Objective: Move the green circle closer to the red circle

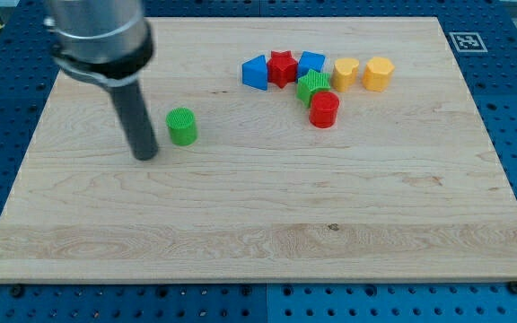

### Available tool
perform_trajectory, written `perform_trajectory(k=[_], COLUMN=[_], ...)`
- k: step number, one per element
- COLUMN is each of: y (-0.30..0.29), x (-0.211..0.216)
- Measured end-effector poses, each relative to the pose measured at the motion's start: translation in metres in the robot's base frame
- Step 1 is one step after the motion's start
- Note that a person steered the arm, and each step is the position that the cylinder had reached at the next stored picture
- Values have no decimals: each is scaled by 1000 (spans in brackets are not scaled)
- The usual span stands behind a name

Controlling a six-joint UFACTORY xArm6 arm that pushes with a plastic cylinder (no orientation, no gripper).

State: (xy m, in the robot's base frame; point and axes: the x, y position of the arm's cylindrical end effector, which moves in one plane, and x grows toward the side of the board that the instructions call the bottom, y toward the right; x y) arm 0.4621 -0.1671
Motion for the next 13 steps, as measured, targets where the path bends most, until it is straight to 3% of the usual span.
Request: perform_trajectory(k=[1,3,4,5,6,7,8,10,11,13], y=[9,153,124,48,45,89,125,113,144,185], x=[-28,5,5,-5,-46,-53,-33,-23,-2,0])
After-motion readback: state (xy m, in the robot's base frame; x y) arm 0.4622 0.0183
